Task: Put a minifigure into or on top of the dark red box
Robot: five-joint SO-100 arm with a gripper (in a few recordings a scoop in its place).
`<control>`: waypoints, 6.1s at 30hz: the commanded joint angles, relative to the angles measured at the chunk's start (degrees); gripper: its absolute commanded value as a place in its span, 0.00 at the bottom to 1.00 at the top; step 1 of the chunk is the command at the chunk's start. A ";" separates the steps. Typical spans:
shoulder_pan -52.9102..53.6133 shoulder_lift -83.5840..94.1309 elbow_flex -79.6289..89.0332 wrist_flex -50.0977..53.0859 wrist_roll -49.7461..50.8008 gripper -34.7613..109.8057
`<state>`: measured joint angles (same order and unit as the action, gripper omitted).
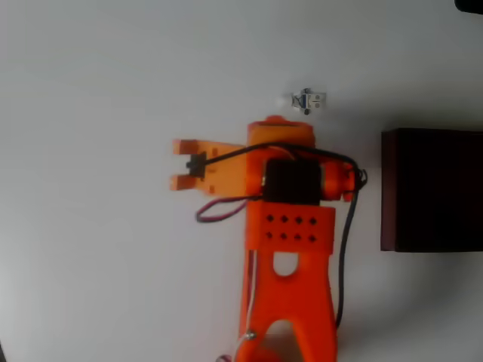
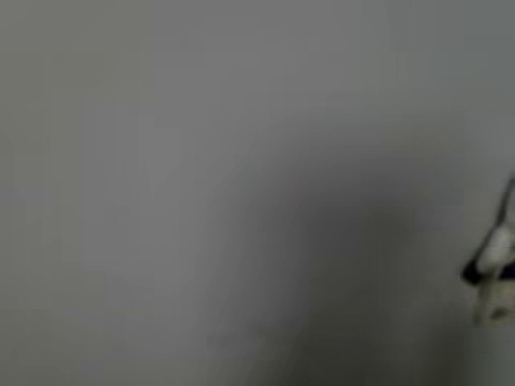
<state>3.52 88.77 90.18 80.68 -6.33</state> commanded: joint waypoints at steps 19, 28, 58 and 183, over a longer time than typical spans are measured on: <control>7.47 -26.89 -33.31 5.36 -11.16 0.39; 7.29 -34.01 -43.33 7.73 -12.30 0.39; 9.67 -62.23 -84.46 23.03 -12.22 0.38; -6.68 79.28 38.58 6.33 20.65 0.37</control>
<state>2.81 164.97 126.65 88.51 13.54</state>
